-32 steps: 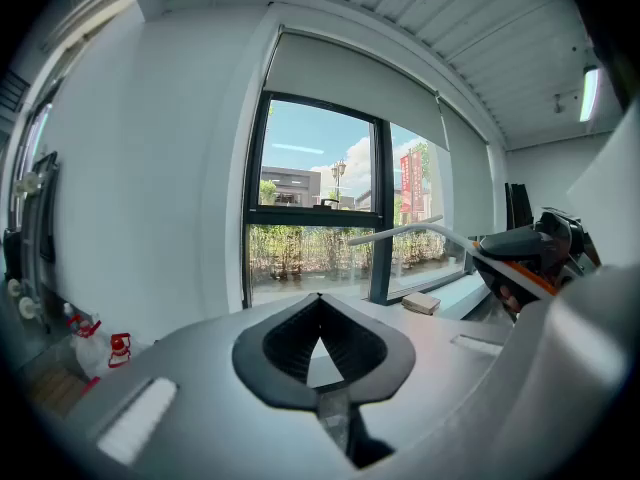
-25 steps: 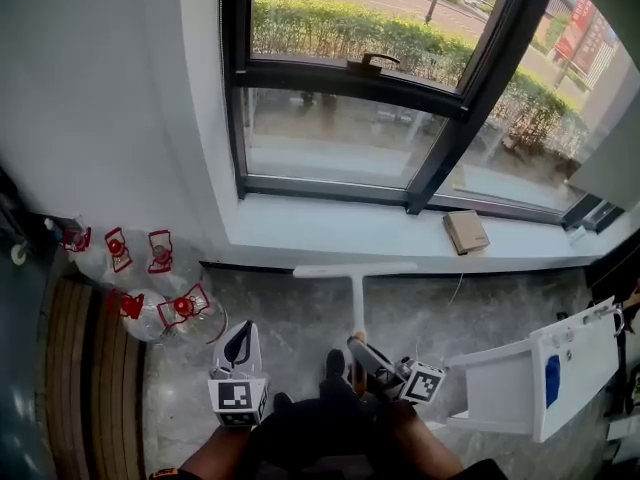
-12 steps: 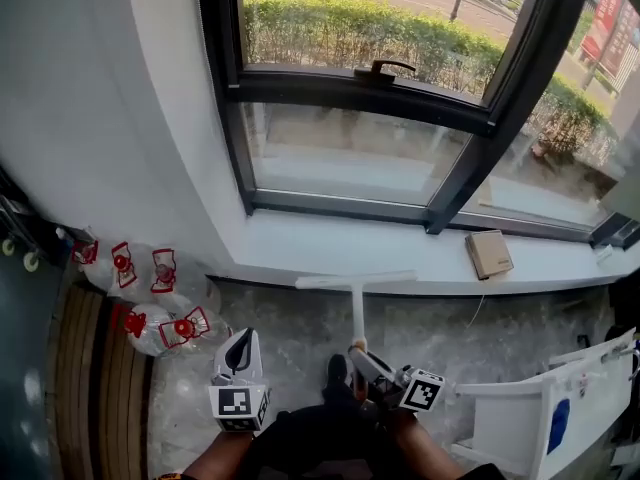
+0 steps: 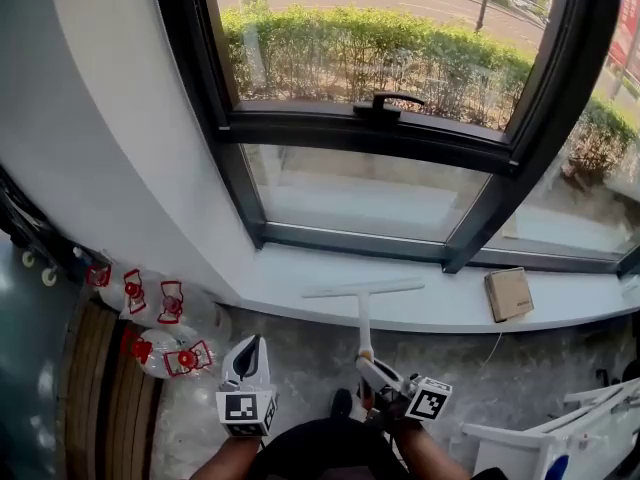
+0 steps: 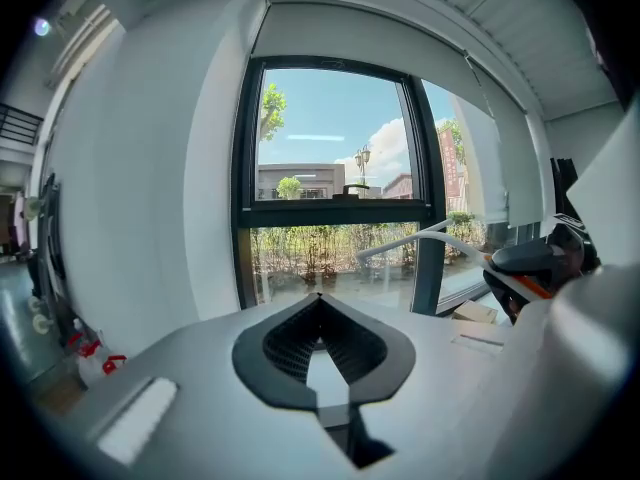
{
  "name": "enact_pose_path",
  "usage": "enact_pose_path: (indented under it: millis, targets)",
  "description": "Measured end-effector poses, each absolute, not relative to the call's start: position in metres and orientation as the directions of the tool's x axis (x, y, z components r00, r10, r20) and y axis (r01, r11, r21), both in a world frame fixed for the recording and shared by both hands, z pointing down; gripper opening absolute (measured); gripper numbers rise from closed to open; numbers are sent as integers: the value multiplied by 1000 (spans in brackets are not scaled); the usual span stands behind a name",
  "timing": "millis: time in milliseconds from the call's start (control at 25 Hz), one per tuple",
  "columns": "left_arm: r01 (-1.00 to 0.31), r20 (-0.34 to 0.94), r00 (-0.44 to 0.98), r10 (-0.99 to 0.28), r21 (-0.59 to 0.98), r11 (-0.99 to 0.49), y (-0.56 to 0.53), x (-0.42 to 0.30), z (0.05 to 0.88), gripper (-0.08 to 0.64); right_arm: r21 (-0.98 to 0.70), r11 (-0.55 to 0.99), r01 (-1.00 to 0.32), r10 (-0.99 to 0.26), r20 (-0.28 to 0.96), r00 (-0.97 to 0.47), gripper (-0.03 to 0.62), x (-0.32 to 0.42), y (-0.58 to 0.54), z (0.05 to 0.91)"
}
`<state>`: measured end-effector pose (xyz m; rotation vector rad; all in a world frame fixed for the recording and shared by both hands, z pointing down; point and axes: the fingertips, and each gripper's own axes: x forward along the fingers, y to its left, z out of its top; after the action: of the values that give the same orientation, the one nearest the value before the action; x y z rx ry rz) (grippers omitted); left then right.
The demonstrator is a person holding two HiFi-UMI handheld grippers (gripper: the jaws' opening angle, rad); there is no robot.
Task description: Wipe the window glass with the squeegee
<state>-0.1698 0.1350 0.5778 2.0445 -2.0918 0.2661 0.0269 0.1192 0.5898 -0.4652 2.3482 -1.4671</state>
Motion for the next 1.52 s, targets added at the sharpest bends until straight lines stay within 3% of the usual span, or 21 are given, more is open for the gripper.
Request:
enact_pose_path:
  millis: [600, 1000, 1240, 1520]
  targets:
    - [-995, 92, -95, -991, -46, 91, 43, -210, 495, 14, -869, 495, 20, -371, -233, -899, 49, -26, 17, 520]
    - [-997, 68, 46, -997, -53, -49, -63, -269, 494, 14, -848, 527, -53, -442, -220, -870, 49, -89, -53, 509]
    - [-987, -41, 99, -994, -132, -92, -144, -317, 428, 14, -731, 680, -46, -415, -333, -846, 49, -146, -118, 429]
    - [-977, -239, 151, -959, -184, -108, -202, -342, 303, 14, -489, 872, 16, -281, -527, -802, 49, -206, -188, 282]
